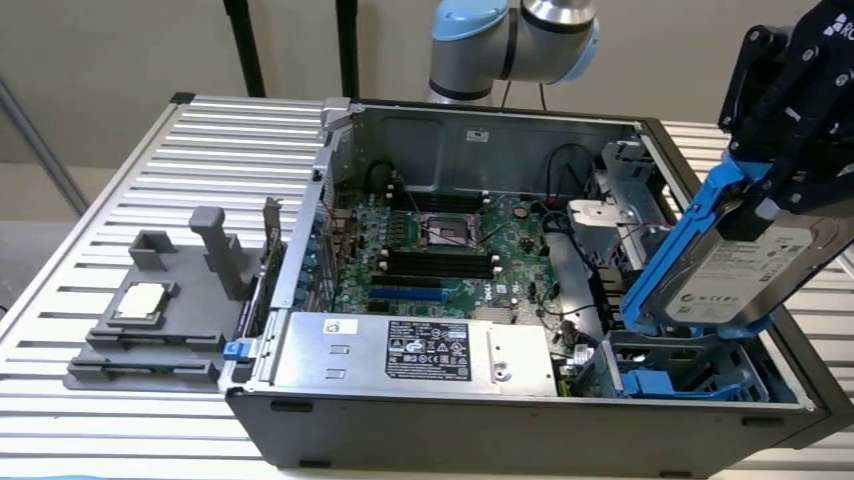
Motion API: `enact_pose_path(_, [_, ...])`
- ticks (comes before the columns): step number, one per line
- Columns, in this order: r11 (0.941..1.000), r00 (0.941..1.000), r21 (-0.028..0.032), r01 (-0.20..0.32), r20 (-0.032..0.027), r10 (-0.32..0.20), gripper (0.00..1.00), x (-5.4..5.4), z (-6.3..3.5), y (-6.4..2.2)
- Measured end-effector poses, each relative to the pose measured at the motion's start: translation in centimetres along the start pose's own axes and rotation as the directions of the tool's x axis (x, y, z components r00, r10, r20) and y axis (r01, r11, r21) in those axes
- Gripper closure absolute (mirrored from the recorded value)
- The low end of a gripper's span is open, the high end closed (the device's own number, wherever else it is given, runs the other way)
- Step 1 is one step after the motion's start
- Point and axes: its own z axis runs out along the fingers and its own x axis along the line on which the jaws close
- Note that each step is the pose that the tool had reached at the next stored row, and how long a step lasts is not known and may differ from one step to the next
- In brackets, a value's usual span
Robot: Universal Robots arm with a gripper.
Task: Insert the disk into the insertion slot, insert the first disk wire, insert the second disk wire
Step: 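Insert the disk into the insertion slot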
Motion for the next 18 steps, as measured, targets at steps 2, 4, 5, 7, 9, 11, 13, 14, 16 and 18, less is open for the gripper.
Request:
enact_pose_path(2, [1.0000, 1.0000, -0.0001, 0.000, 0.0018, 0.000, 0.67, -0.3, 0.13, 0.00])
enact_pose_path(4, [1.0000, 1.0000, -0.0001, 0.000, 0.0017, 0.000, 0.67, -0.9, 0.11, 0.01])
enact_pose_path(5, [1.0000, 1.0000, -0.0001, 0.000, 0.0021, 0.000, 0.67, -1.2, 0.14, 0.02])
enact_pose_path(7, [1.0000, 1.0000, -0.0001, 0.000, 0.0020, 0.000, 0.67, -1.8, 0.13, 0.03])
enact_pose_path(9, [1.0000, 1.0000, -0.0001, 0.000, 0.0019, 0.000, 0.67, -2.4, 0.14, 0.04])
enact_pose_path(11, [1.0000, 1.0000, -0.0001, 0.000, 0.0020, 0.000, 0.67, -2.8, 0.15, 0.05])
enact_pose_path(13, [1.0000, 1.0000, -0.0001, 0.000, 0.0020, 0.000, 0.67, -2.8, 0.16, 0.05])
enact_pose_path(14, [1.0000, 1.0000, -0.0001, 0.000, 0.0028, 0.000, 0.67, -2.8, 0.19, 0.05])
enact_pose_path(16, [1.0000, 1.0000, -0.0001, 0.001, 0.0042, -0.001, 0.67, -2.8, 0.20, 0.05])
enact_pose_path(18, [1.0000, 1.0000, -0.0002, 0.002, 0.0061, -0.002, 0.67, -2.7, 0.00, 0.06])
